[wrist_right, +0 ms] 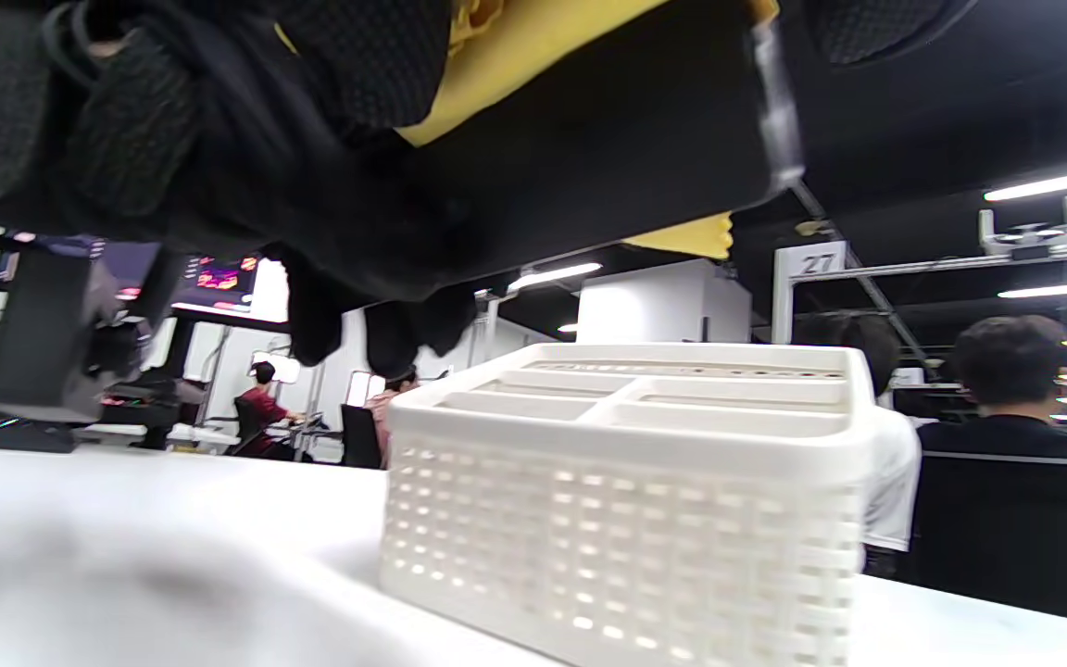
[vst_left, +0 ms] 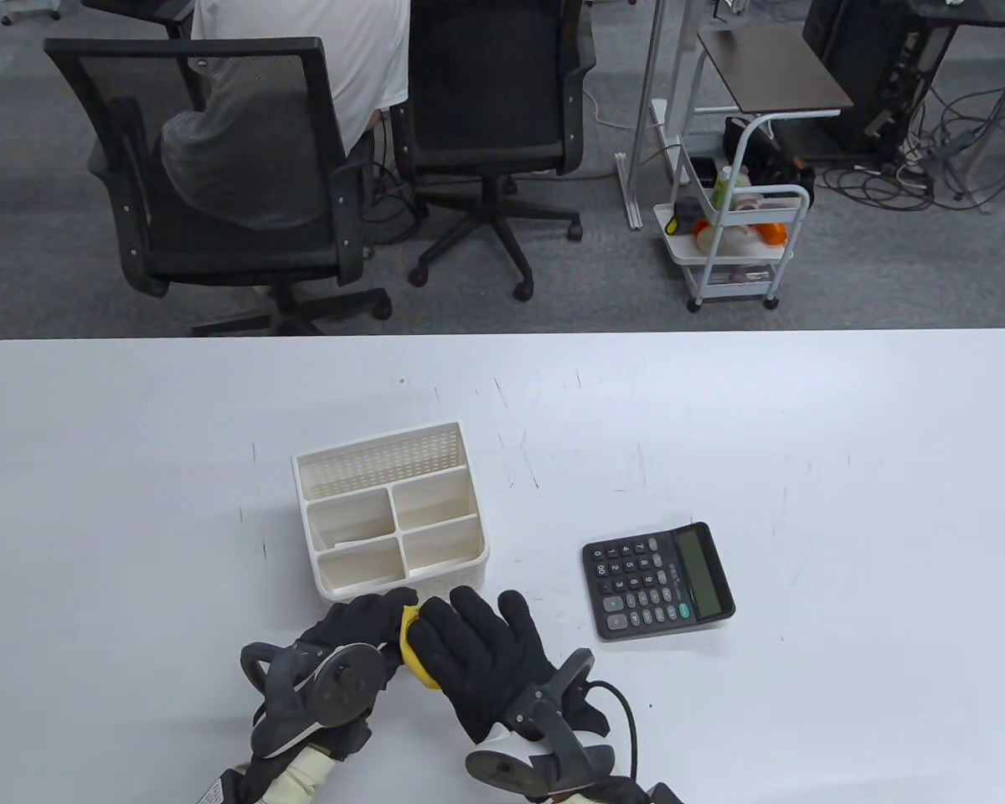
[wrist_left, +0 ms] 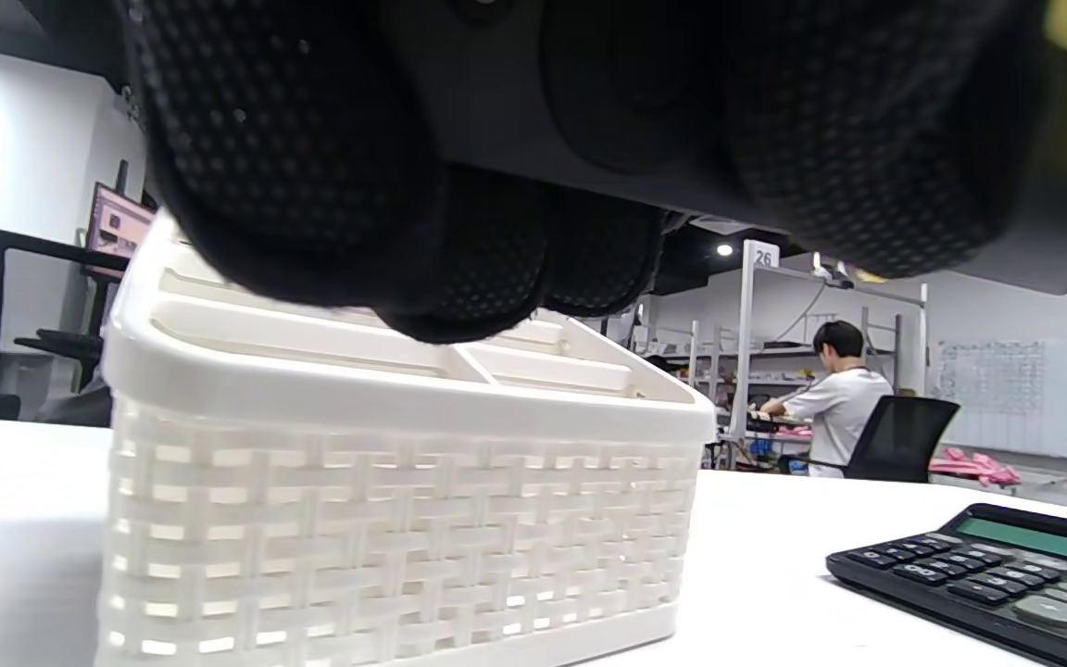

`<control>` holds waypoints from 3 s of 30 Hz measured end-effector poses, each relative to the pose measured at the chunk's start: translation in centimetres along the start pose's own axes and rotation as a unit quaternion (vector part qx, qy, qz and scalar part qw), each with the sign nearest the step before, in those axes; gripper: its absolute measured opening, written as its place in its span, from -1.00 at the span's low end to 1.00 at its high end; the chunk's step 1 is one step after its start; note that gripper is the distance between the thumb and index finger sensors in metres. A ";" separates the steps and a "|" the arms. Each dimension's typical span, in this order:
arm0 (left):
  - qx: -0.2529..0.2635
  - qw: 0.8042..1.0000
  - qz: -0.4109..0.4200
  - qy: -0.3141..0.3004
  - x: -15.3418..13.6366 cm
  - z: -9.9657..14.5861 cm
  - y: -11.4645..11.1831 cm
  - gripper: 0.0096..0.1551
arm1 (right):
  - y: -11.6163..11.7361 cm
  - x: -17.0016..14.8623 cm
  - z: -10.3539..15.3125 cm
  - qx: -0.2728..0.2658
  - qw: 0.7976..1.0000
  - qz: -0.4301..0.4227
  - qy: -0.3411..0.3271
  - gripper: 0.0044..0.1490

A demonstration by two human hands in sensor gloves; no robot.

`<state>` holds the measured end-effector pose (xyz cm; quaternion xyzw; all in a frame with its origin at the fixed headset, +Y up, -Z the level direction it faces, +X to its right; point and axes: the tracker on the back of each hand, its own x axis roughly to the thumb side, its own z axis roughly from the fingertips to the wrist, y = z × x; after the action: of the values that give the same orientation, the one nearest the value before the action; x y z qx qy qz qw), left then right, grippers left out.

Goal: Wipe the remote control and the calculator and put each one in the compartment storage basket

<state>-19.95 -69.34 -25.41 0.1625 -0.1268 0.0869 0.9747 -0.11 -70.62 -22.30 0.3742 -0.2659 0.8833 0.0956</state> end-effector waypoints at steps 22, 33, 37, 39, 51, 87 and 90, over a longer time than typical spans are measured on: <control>-0.163 0.921 0.352 0.038 -2.0 -0.7 -1.3 -0.41 | 0.1 -1.2 0.3 -0.011 1.000 0.014 0.021 -0.35; -0.149 0.891 0.425 0.052 -2.0 -0.7 -1.5 -0.36 | 0.3 -1.0 0.3 -0.011 1.000 -0.007 0.029 -0.33; -0.141 0.887 0.437 0.046 -2.0 -0.7 -1.3 -0.36 | 0.0 -1.4 0.3 -0.023 0.999 -0.006 0.045 -0.34; -0.137 0.888 0.436 0.043 -1.9 -0.7 -1.3 -0.37 | -0.2 -1.7 0.4 -0.027 0.998 0.003 0.056 -0.34; -0.155 0.881 0.446 0.032 -1.5 -0.7 -1.8 -0.37 | 0.1 -1.1 0.1 -0.022 0.998 -0.019 0.048 -0.34; -0.120 0.857 0.499 0.052 -2.7 -0.6 -1.2 -0.43 | -0.7 -3.1 1.1 -0.055 0.994 -0.028 0.091 -0.34; -0.117 0.856 0.500 0.058 -2.7 -0.5 -1.3 -0.43 | -0.4 -2.0 1.0 -0.046 0.997 -0.022 0.054 -0.34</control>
<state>-22.15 -70.69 -27.01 -0.0438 -0.1437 0.5564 0.8172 2.03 -70.72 -22.95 0.3267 -0.2926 0.8866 0.1467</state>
